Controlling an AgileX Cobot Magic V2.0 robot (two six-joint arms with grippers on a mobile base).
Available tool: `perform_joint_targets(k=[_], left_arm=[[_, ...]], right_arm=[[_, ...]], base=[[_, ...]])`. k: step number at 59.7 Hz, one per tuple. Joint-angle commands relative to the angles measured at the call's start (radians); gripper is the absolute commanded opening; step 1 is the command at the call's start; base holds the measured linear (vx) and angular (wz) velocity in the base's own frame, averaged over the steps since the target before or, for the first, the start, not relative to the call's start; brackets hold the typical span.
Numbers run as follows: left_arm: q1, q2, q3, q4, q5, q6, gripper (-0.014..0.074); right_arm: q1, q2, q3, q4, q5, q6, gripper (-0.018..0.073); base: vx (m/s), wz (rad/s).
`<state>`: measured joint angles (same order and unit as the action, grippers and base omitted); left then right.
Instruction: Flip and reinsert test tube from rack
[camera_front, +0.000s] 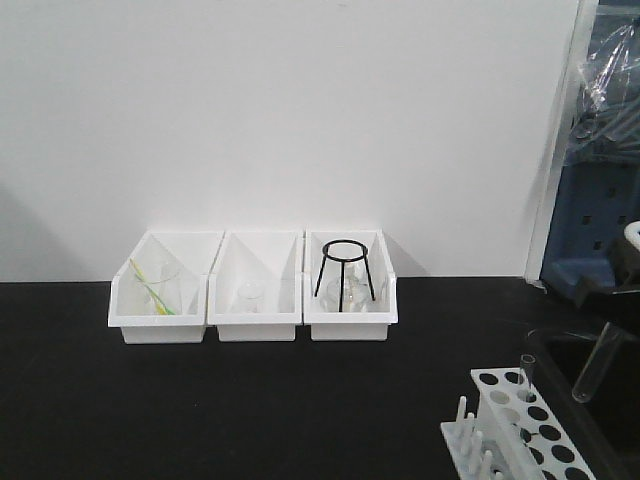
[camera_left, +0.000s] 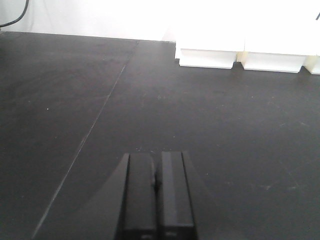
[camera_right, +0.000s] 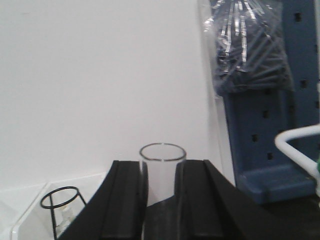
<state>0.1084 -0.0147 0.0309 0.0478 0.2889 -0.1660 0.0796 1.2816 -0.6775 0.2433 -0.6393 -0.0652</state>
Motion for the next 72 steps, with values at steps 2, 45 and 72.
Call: perform_joint_targets(k=[2, 45, 72], left_arm=[[-0.004, -0.003, 0.002, -0.004, -0.087, 0.0, -0.0006], [-0.004, -0.003, 0.002, -0.004, -0.087, 0.0, -0.0006], [-0.004, -0.003, 0.002, -0.004, -0.087, 0.0, -0.0006]], right_arm=[[-0.001, 0.003, 0.015, -0.182, -0.215, 0.119, -0.0008], [-0.001, 0.244, 0.058, -0.302, -0.472, 0.16, -0.0008], [-0.001, 0.328, 0.15, -0.324, -0.703, 0.196, -0.0008]], base=[[0.0, 0.0], [0.0, 0.0], [0.0, 0.0]])
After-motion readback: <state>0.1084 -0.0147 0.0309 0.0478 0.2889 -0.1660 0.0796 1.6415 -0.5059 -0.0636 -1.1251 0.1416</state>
